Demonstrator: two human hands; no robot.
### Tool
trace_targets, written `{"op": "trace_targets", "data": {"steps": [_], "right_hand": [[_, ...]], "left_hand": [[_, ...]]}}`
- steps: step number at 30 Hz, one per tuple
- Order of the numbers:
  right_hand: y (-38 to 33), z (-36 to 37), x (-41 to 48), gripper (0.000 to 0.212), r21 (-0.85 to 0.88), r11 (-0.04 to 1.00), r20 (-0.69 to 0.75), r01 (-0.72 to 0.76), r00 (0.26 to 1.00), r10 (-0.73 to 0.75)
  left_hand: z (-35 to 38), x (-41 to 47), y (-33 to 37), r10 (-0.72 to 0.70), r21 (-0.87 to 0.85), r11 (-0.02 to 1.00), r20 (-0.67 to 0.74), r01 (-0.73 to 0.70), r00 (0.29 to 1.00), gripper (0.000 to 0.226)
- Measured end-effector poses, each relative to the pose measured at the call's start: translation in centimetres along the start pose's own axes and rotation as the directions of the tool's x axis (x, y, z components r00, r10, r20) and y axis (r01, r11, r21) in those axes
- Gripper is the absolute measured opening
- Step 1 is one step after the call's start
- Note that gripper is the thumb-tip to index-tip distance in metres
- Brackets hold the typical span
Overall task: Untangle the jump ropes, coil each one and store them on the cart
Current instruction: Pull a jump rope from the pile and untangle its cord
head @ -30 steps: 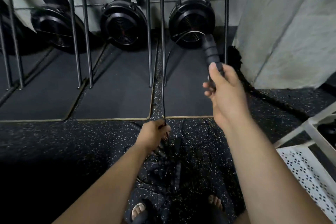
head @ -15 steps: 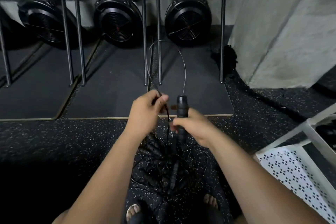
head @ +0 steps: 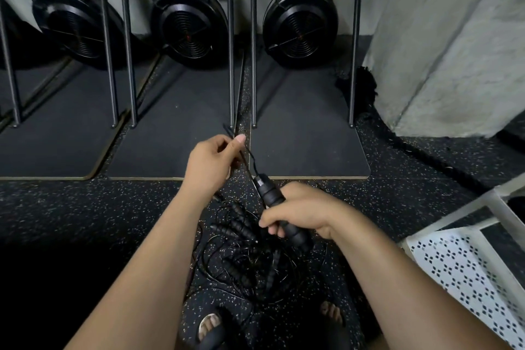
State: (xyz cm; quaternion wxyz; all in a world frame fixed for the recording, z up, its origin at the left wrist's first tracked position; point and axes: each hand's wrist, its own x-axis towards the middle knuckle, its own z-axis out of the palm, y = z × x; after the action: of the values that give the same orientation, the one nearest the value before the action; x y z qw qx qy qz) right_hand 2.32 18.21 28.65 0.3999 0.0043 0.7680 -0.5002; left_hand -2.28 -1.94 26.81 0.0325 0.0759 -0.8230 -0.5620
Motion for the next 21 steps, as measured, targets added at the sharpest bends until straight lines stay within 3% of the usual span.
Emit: {"op": "trace_targets", "data": {"steps": [3,5,7,10,13,15,17,21], "right_hand": [[-0.2,-1.8,-1.3,0.01,0.059,0.997,0.01,0.056,0.998,-0.057],[-0.6,-3.0,-2.3,0.015,0.129,0.983,-0.044,0.13,0.991,-0.126],[-1.0,-4.1,-3.4,0.006,0.254,0.941,-0.101,0.225,0.973,-0.205],[-1.4,-5.6,-4.6,0.008,0.403,0.84,-0.212,0.363,0.93,-0.301],[-1.3,-7.1,-4.9,0.011,0.512,0.71,-0.383,0.482,0.869,-0.314],[-1.0,-8.1,-4.8,0.01,0.564,0.623,-0.483,0.542,0.829,-0.283],[-0.5,-8.9,-4.5,0.01,0.593,0.577,-0.535,0.561,0.81,-0.238],[0.7,-9.5,-3.4,0.008,0.629,0.534,-0.571,0.565,0.802,-0.176]], "left_hand": [[1.3,-0.2,-0.6,-0.044,0.087,0.995,0.083,0.037,0.996,0.052],[2.5,-0.8,-0.5,-0.111,0.013,0.994,0.19,0.111,0.976,0.057],[3.6,-1.6,-0.4,-0.164,-0.044,0.98,0.352,0.192,0.921,0.06],[5.0,-3.1,-0.5,-0.166,0.016,0.981,0.574,0.192,0.802,0.052],[6.1,-4.6,-0.4,-0.158,0.066,0.986,0.647,0.152,0.746,0.048],[6.6,-5.2,-0.5,-0.13,0.086,0.992,0.643,0.097,0.755,0.042],[6.9,-5.5,-0.8,-0.072,0.181,0.982,0.609,-0.051,0.79,0.033],[7.5,-5.7,-1.4,0.034,0.366,0.867,0.631,-0.337,0.775,0.017]]}}
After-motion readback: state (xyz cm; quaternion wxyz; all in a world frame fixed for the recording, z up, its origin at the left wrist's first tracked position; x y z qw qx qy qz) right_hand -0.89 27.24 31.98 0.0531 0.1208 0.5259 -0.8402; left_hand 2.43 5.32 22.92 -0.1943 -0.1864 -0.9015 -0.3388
